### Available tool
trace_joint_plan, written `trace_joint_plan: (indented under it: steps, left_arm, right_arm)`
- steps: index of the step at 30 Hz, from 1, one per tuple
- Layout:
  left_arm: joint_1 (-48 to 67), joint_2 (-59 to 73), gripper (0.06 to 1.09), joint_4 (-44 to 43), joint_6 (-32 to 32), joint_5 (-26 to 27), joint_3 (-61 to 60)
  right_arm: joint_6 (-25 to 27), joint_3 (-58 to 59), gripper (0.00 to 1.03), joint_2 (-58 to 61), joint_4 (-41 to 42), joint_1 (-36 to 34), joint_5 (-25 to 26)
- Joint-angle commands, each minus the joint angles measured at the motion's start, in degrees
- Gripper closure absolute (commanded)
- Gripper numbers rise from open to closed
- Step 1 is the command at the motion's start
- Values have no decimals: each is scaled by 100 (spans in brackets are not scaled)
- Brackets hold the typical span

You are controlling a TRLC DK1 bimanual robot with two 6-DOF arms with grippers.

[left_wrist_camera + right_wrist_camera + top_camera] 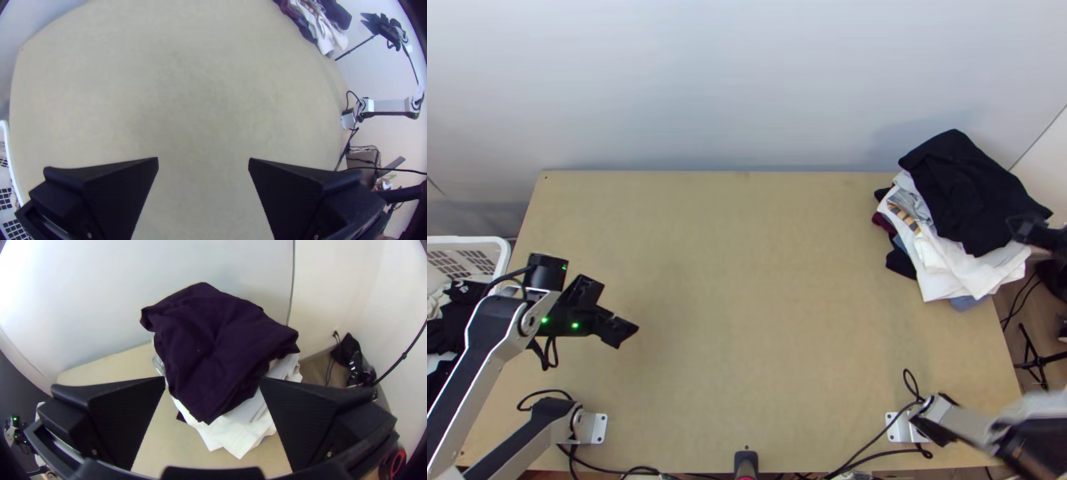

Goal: Fold the t-shirt

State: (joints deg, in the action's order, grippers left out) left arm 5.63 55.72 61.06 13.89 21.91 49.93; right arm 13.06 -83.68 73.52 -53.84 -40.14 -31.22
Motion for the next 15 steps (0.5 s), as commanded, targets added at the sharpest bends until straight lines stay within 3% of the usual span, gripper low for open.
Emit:
trace_joint_plan:
  steps: [1,8,15]
  left_arm:
    - [0,-545,10,-261,-246,-574,254]
    - [-413,-1195,10,-1193,-475,-618,-45]
    - [-457,-2602,10,-2485,-308,-618,-1478]
  right_arm:
    - [-322,1820,4,-2113,1359,208,20]
    - [-357,2919,4,-3335,1482,1237,582]
    - [-515,4096,4,-4680,2528,2608,2032]
